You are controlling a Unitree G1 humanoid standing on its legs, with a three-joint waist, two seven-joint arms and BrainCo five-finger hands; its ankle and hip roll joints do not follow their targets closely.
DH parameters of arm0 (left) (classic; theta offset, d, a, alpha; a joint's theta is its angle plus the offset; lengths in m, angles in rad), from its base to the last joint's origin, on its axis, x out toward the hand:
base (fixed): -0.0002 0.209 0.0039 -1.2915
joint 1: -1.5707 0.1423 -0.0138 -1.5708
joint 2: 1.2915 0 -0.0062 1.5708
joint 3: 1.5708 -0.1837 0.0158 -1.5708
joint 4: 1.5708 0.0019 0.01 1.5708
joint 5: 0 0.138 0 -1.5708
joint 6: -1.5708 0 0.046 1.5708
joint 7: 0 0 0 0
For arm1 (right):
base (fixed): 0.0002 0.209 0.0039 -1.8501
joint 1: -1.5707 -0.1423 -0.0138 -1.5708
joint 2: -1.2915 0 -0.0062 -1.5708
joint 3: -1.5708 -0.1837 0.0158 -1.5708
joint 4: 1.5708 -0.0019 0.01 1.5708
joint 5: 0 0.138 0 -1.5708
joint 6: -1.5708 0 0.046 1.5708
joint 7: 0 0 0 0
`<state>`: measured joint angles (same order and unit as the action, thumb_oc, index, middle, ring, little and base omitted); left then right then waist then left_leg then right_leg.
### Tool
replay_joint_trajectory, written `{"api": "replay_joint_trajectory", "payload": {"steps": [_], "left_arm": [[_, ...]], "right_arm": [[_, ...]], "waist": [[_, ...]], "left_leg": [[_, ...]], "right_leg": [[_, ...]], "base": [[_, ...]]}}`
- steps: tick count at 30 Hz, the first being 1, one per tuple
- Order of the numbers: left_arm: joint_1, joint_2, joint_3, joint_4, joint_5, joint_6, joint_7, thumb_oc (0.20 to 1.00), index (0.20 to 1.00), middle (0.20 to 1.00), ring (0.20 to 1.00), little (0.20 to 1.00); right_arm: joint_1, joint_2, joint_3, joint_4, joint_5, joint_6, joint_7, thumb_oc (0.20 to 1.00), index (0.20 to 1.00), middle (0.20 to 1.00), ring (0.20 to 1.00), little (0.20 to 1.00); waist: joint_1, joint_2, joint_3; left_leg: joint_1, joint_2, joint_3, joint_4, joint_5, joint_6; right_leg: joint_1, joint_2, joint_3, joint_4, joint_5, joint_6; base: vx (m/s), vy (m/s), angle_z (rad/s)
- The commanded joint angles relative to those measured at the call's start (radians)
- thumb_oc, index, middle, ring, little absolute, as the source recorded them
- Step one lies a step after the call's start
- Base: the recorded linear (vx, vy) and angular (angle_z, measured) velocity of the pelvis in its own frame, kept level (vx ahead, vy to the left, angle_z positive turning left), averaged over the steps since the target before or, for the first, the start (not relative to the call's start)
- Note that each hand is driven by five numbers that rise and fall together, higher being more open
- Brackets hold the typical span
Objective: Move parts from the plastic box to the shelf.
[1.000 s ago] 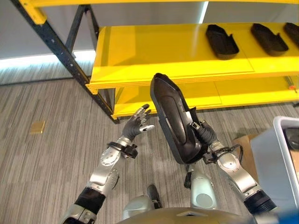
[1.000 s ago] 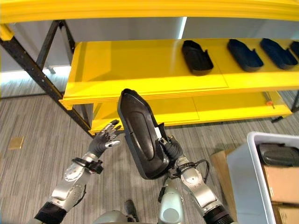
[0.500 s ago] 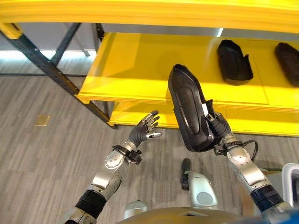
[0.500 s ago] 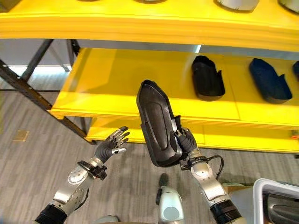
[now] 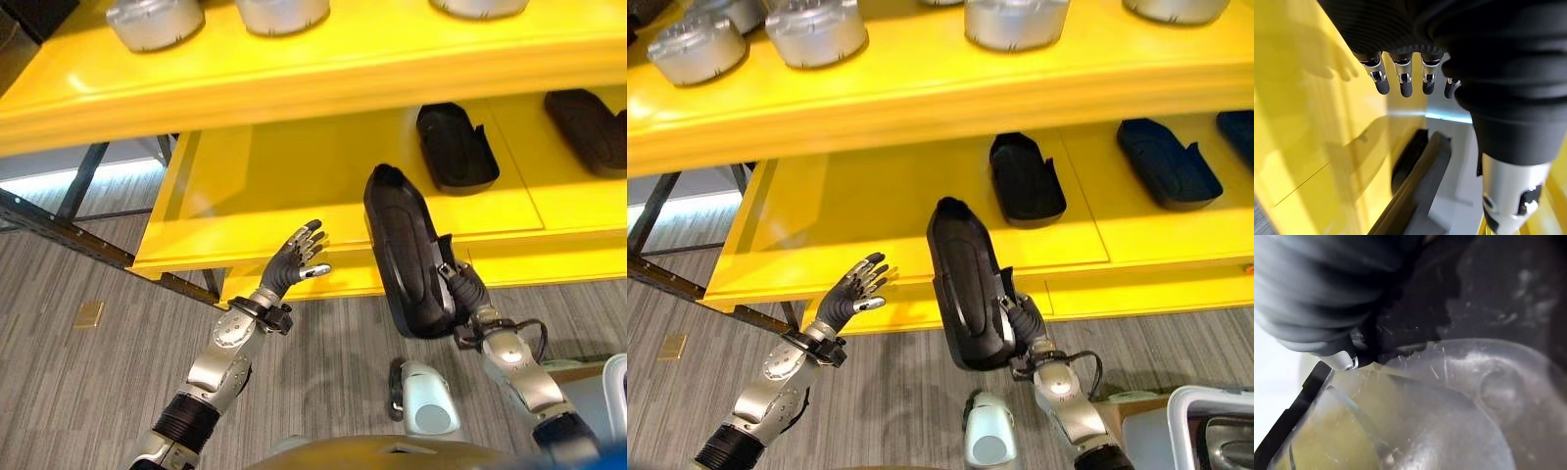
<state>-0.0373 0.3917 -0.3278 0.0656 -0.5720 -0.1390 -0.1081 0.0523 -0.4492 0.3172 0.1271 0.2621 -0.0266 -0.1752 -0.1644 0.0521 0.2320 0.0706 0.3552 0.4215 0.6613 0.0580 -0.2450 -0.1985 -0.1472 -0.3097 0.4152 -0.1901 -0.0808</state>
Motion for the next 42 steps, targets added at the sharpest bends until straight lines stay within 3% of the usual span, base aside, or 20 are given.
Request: {"api": "replay_joint_trajectory", "payload": {"steps": [1, 2, 3, 4, 5, 6, 7, 9, 12, 19, 25, 27, 31, 34, 37, 42], "left_arm": [[0.016, -0.028, -0.010, -0.077, -0.022, -0.072, 0.033, 1.000, 1.000, 1.000, 1.000, 1.000], [0.027, -0.033, -0.024, -0.073, -0.021, -0.105, 0.040, 1.000, 1.000, 1.000, 1.000, 1.000], [0.033, -0.030, -0.029, -0.071, -0.027, -0.118, 0.034, 1.000, 1.000, 1.000, 1.000, 1.000], [0.034, -0.030, -0.029, -0.071, -0.028, -0.120, 0.033, 1.000, 1.000, 1.000, 1.000, 1.000], [0.043, -0.031, -0.031, -0.059, -0.037, -0.136, 0.022, 1.000, 1.000, 1.000, 1.000, 1.000], [0.046, -0.026, -0.024, -0.049, -0.044, -0.117, -0.007, 1.000, 1.000, 1.000, 1.000, 1.000], [0.046, -0.025, -0.023, -0.048, -0.045, -0.114, -0.012, 1.000, 1.000, 1.000, 1.000, 1.000], [0.043, -0.015, -0.027, -0.048, -0.056, -0.050, -0.081, 1.000, 1.000, 1.000, 1.000, 1.000], [0.050, -0.007, -0.049, -0.053, -0.052, -0.052, -0.071, 1.000, 1.000, 1.000, 1.000, 1.000], [0.072, 0.004, -0.049, -0.062, -0.050, -0.059, -0.032, 1.000, 1.000, 1.000, 1.000, 1.000], [0.108, 0.011, -0.018, -0.088, -0.041, -0.050, -0.052, 1.000, 1.000, 1.000, 1.000, 1.000], [0.101, 0.010, -0.029, -0.101, -0.040, -0.039, -0.073, 1.000, 1.000, 1.000, 1.000, 1.000], [0.057, 0.013, -0.050, -0.101, -0.053, -0.008, -0.086, 1.000, 1.000, 1.000, 1.000, 1.000], [0.034, 0.021, -0.055, -0.109, -0.062, 0.010, -0.067, 1.000, 1.000, 1.000, 1.000, 1.000], [-0.003, 0.025, -0.065, -0.111, -0.074, 0.031, -0.032, 1.000, 1.000, 1.000, 1.000, 1.000], [-0.011, 0.039, -0.075, -0.107, -0.080, 0.018, -0.028, 1.000, 1.000, 1.000, 1.000, 1.000]], "right_arm": [[-0.105, 0.007, 0.004, -0.105, 0.003, -0.055, 0.021, 0.200, 0.200, 0.200, 0.200, 0.200], [-0.113, -0.008, 0.007, -0.111, -0.008, -0.049, 0.040, 0.200, 0.200, 0.200, 0.200, 0.200], [-0.109, -0.020, 0.010, -0.117, -0.012, -0.050, 0.047, 0.200, 0.200, 0.200, 0.200, 0.200], [-0.109, -0.022, 0.010, -0.118, -0.013, -0.050, 0.048, 0.200, 0.200, 0.200, 0.200, 0.200], [-0.106, -0.040, 0.017, -0.120, -0.013, -0.055, 0.054, 0.200, 0.200, 0.200, 0.200, 0.200], [-0.105, -0.050, 0.015, -0.091, 0.025, -0.048, 0.042, 0.200, 0.200, 0.200, 0.200, 0.200], [-0.104, -0.050, 0.012, -0.087, 0.032, -0.049, 0.042, 0.200, 0.200, 0.200, 0.200, 0.200], [-0.071, -0.018, -0.022, -0.065, 0.063, -0.069, 0.021, 0.200, 0.200, 0.200, 0.200, 0.200], [-0.054, 0.014, -0.031, -0.060, 0.051, -0.085, 0.016, 0.200, 0.200, 0.200, 0.200, 0.200], [-0.076, 0.050, -0.012, -0.064, 0.040, -0.073, -0.003, 0.200, 0.200, 0.200, 0.200, 0.200], [-0.102, 0.045, -0.011, -0.083, 0.060, -0.069, 0.003, 0.200, 0.200, 0.200, 0.200, 0.200], [-0.125, 0.033, -0.023, -0.124, 0.059, -0.072, -0.024, 0.200, 0.200, 0.200, 0.200, 0.200], [-0.229, 0.010, -0.042, -0.114, 0.053, -0.062, -0.076, 0.200, 0.200, 0.200, 0.200, 0.200], [-0.349, 0.011, -0.058, -0.088, 0.068, 0.010, -0.098, 0.200, 0.200, 0.200, 0.200, 0.200], [-0.442, 0.013, -0.061, -0.071, 0.080, 0.074, -0.119, 0.200, 0.200, 0.200, 0.200, 0.200], [-0.584, -0.004, -0.081, -0.032, 0.095, 0.118, -0.169, 0.200, 0.200, 0.200, 0.200, 0.200]], "waist": [[-0.011, -0.015, 0.011], [-0.009, -0.013, 0.019], [-0.005, -0.016, 0.024], [-0.005, -0.017, 0.024], [0.002, -0.029, 0.026], [0.012, -0.035, 0.026], [0.012, -0.036, 0.026], [0.007, -0.037, 0.020], [0.005, -0.036, 0.017], [0.033, -0.046, 0.024], [0.073, -0.056, 0.034], [0.071, -0.056, 0.043], [0.089, -0.049, 0.068], [0.115, -0.047, 0.088], [0.126, -0.045, 0.117], [0.149, -0.039, 0.169]], "left_leg": [[0.007, -0.082, 0.138, -0.261, -0.074, 0.160], [-0.002, -0.026, 0.108, -0.367, 0.033, 0.128], [-0.020, 0.010, 0.066, -0.411, 0.093, 0.109], [-0.022, 0.012, 0.060, -0.418, 0.100, 0.107], [-0.021, 0.043, 0.001, -0.484, 0.125, 0.092], [0.010, 0.010, -0.038, -0.553, 0.034, 0.108], [0.018, 0.002, -0.031, -0.559, 0.019, 0.110], [0.023, -0.060, -0.017, -0.577, -0.061, 0.142], [0.030, -0.097, 0.001, -0.613, -0.059, 0.168], [0.030, -0.142, 0.000, -0.632, -0.084, 0.186], [0.011, -0.128, -0.004, -0.626, -0.072, 0.181], [-0.020, -0.097, 0.041, -0.566, -0.069, 0.166], [-0.053, -0.098, 0.053, -0.529, -0.081, 0.179], [-0.067, -0.102, 0.072, -0.503, -0.094, 0.189], [-0.097, -0.099, 0.063, -0.468, -0.108, 0.188], [-0.162, -0.086, 0.052, -0.421, -0.114, 0.181]], "right_leg": [[0.079, 0.019, -0.047, -0.178, 0.055, 0.090], [0.090, -0.001, -0.016, -0.172, 0.055, 0.098], [0.097, -0.010, 0.008, -0.165, 0.051, 0.099], [0.098, -0.012, 0.010, -0.162, 0.049, 0.100], [0.092, -0.044, 0.044, -0.140, 0.047, 0.113], [0.081, -0.083, 0.071, -0.091, 0.041, 0.147], [0.083, -0.088, 0.070, -0.091, 0.043, 0.151], [0.118, -0.093, 0.076, -0.111, 0.062, 0.181], [0.137, -0.099, 0.083, -0.175, 0.124, 0.210], [0.162, -0.109, 0.069, -0.224, 0.138, 0.248], [0.180, -0.103, 0.035, -0.223, 0.118, 0.232], [0.186, -0.100, 0.008, -0.218, 0.110, 0.214], [0.174, -0.118, -0.011, -0.178, 0.099, 0.218], [0.163, -0.130, -0.048, -0.161, 0.101, 0.224], [0.133, -0.129, -0.044, -0.131, 0.092, 0.219], [0.098, -0.128, -0.046, -0.099, 0.073, 0.207]], "base": [[0.06, 0.505, -0.21], [0.08, 0.532, -0.42], [0.08, 0.405, -0.49], [0.08, 0.384, -0.54], [0.16, 0.485, -0.58], [0.16, 0.495, -0.53], [0.20, 0.393, -0.61], [0.19, 0.288, -0.01], [0.11, 0.196, 0.24], [0.02, 0.050, -0.03], [-0.01, -0.006, 0.04], [-0.07, 0.030, 0.25], [-0.04, 0.048, 0.20], [-0.04, 0.042, -0.05], [-0.08, 0.036, -0.15], [-0.10, 0.015, -0.02]]}}
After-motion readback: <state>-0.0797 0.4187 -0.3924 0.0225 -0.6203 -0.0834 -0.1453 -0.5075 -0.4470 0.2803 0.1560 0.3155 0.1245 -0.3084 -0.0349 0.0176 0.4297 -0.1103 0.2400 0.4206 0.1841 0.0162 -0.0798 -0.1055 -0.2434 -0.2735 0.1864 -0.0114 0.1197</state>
